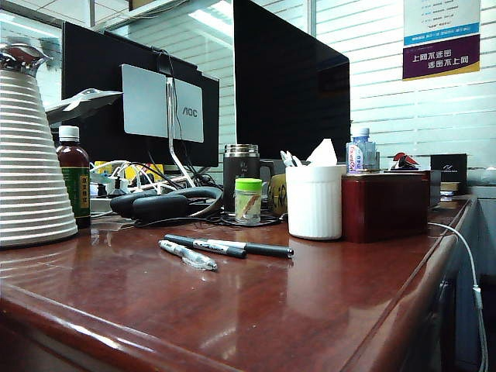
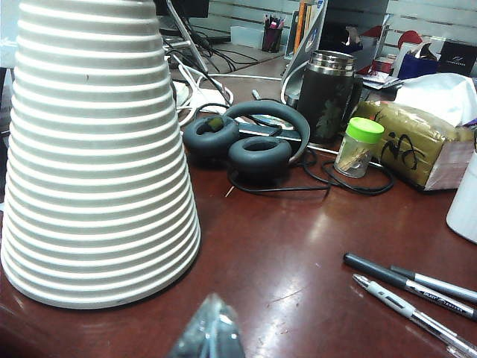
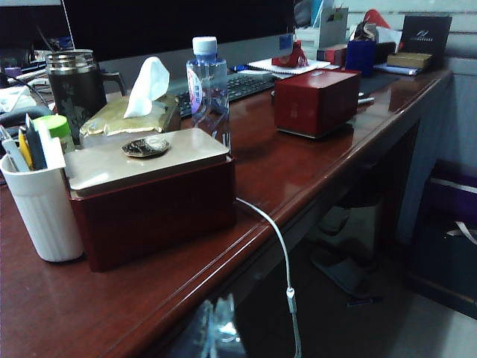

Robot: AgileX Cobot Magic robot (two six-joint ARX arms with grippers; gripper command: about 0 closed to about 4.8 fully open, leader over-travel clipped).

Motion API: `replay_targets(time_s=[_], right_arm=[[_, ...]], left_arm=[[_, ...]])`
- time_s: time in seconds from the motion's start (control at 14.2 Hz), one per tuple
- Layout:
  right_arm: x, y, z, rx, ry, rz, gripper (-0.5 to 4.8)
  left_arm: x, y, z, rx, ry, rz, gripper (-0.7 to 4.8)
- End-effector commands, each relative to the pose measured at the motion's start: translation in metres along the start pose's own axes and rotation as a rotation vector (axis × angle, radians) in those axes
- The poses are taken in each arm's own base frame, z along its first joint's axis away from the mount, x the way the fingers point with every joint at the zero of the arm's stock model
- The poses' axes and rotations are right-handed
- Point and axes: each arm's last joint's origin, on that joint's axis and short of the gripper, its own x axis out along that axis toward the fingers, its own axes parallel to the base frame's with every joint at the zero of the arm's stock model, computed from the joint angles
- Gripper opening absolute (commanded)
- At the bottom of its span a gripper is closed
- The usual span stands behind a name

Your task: Pick up all the pens on the desk and put them into the pen holder one by one.

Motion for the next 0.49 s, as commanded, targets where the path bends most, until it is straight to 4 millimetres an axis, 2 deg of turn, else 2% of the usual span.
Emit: replay_targets(time_s=[0.07, 0.28, 0.42, 0.49], right_arm=[[0.000, 0.000, 0.000, -0.002, -0.012, 0.008, -0.01], [0.000, 0.000, 0.001, -0.003, -0.019, 0.001, -0.01], [-0.003, 0.003, 0.017, 0.031, -0.082, 0.058, -0.01], [-0.008, 0.007, 0.037, 0.023, -0.114, 0.080, 0.58]], left_arm=[[0.000, 0.000, 0.001, 0.006, -0.009, -0.001, -0.06], [0.000, 0.000, 0.001, 0.006, -0.013, 0.017, -0.06], [0.000, 0.000, 0.007, -0.005, -0.063, 0.022, -0.05], [-0.002, 0.000, 0.017, -0.011, -0.092, 0.020, 0.61]])
